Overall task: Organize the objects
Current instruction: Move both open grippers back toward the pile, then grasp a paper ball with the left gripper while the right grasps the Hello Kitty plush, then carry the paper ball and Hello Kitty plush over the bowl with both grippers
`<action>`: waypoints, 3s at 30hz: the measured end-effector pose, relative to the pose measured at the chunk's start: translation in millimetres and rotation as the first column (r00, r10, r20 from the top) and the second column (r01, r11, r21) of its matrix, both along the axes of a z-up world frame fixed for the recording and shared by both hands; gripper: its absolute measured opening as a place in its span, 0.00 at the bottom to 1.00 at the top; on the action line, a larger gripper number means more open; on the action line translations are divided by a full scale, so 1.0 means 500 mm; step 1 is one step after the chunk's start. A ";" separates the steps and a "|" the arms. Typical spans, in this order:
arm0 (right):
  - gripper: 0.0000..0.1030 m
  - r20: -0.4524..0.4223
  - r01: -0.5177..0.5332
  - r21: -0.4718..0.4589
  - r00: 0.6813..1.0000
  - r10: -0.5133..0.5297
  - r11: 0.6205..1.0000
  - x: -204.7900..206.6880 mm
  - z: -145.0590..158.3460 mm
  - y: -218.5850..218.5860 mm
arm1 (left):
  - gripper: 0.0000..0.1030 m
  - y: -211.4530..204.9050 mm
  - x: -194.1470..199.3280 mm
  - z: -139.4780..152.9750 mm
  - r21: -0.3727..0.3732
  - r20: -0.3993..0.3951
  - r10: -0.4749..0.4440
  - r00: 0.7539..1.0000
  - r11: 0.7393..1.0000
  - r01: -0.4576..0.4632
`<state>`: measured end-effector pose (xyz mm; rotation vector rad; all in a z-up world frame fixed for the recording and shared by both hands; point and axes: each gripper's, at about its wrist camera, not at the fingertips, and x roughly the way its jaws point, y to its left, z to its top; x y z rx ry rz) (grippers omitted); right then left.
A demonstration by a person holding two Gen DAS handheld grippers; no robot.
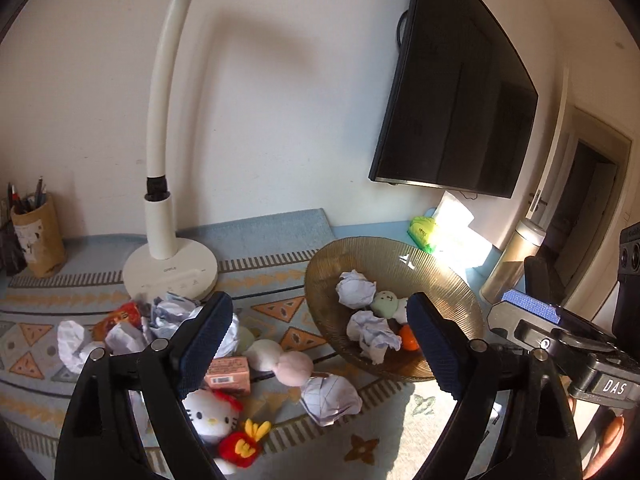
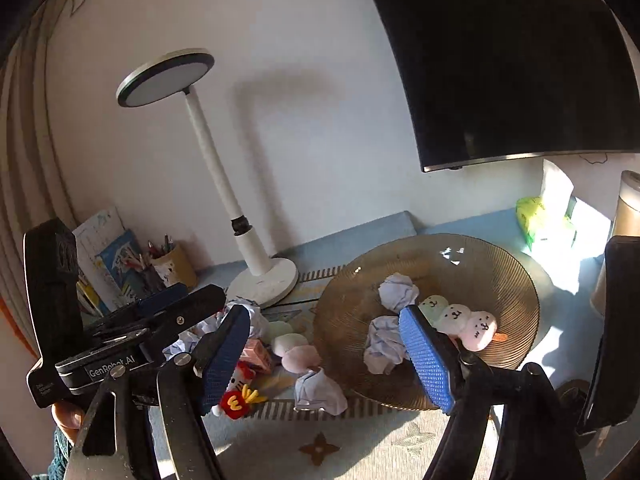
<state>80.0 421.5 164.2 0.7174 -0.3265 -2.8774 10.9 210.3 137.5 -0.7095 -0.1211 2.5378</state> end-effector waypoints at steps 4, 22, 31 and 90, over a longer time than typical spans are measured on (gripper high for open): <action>0.95 -0.059 -0.069 0.010 0.996 0.069 0.998 0.038 -0.002 -0.097 | 0.89 -0.149 0.054 -0.020 -0.024 -0.016 0.171 0.985 0.985 -0.171; 0.96 0.176 -0.050 -0.025 0.983 0.054 0.998 -0.080 -0.256 -0.213 | 0.88 -0.351 0.038 -0.244 -0.018 0.189 0.324 0.927 0.945 -0.327; 0.96 0.299 -0.155 -0.014 0.942 0.152 0.988 -0.110 -0.275 -0.255 | 0.87 -0.336 0.002 -0.260 -0.095 0.295 0.325 0.899 0.946 -0.311; 0.48 0.325 -0.043 0.098 0.946 0.009 0.994 -0.025 -0.279 -0.206 | 0.42 -0.237 0.059 -0.238 0.008 0.225 0.037 0.974 0.999 -0.040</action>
